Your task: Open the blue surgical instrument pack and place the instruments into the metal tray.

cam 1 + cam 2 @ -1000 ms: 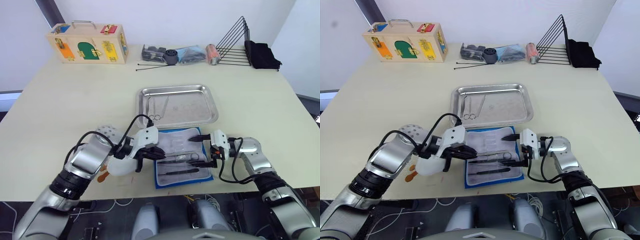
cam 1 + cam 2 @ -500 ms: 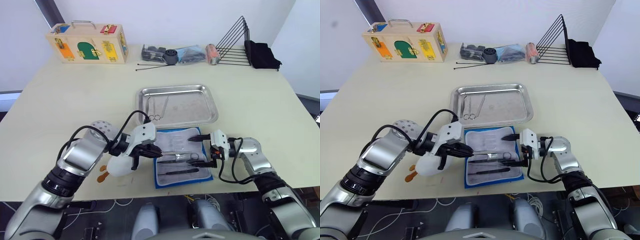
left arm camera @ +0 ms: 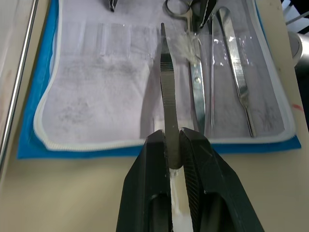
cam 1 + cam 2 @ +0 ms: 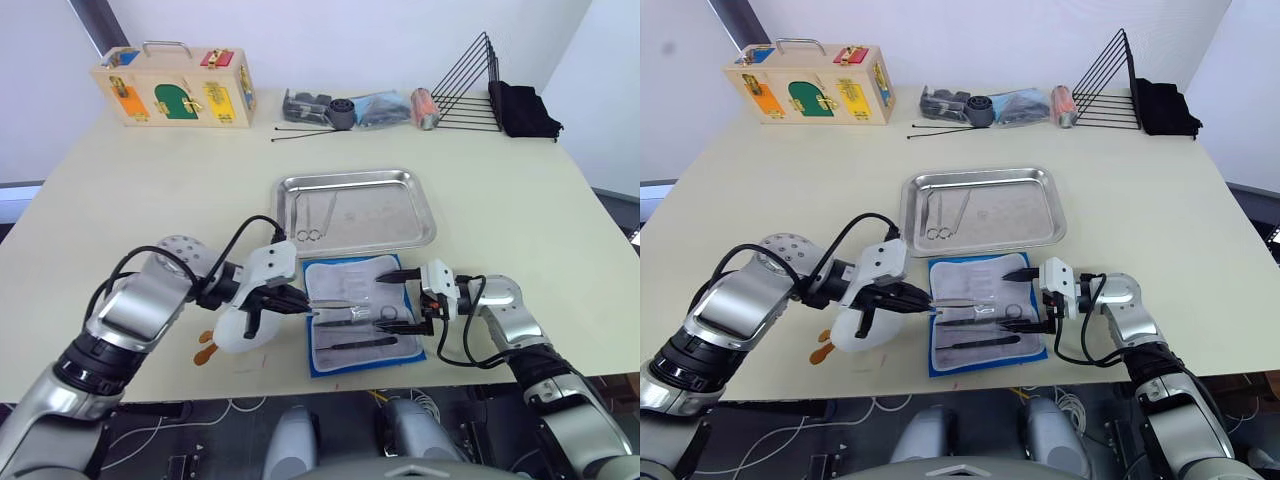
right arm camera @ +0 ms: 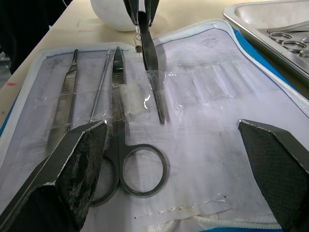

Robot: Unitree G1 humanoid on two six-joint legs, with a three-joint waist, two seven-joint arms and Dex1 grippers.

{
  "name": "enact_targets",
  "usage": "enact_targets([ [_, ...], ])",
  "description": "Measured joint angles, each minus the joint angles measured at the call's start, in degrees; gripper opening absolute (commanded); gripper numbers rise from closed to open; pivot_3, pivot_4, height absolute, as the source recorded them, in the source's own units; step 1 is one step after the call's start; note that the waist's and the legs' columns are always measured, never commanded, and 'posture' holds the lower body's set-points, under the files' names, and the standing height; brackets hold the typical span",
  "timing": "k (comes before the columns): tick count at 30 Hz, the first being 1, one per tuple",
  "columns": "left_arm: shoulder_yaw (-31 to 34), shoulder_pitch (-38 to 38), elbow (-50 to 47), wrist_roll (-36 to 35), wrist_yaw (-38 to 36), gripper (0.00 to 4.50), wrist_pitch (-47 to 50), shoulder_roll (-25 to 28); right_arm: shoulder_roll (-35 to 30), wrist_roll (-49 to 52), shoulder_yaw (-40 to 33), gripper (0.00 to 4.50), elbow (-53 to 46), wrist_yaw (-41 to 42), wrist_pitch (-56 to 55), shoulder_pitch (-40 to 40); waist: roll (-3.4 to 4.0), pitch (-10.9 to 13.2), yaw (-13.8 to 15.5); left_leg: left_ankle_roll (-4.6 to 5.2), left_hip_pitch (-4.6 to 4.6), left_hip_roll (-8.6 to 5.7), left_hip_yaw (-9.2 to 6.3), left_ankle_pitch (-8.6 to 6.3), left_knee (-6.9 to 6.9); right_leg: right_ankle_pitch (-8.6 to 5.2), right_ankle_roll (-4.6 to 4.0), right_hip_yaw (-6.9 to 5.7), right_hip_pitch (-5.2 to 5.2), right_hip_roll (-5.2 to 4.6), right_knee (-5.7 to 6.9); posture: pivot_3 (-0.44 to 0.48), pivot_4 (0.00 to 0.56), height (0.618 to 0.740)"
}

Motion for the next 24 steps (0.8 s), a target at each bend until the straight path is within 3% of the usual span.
enact_targets([
  [24, 5.57, 5.11, -0.62, -2.52, -3.31, 0.11, -3.58, 7.5, 0.6, -0.01, 0.0, 4.5, 0.16, -0.09, -0.03, 0.01, 0.23, 0.18, -0.05, 0.0, 0.0, 0.06, 0.01, 0.0, 0.0, -0.05, -0.08, -0.01, -0.02, 0.03, 0.0, 0.0, 0.15, 0.74],
])
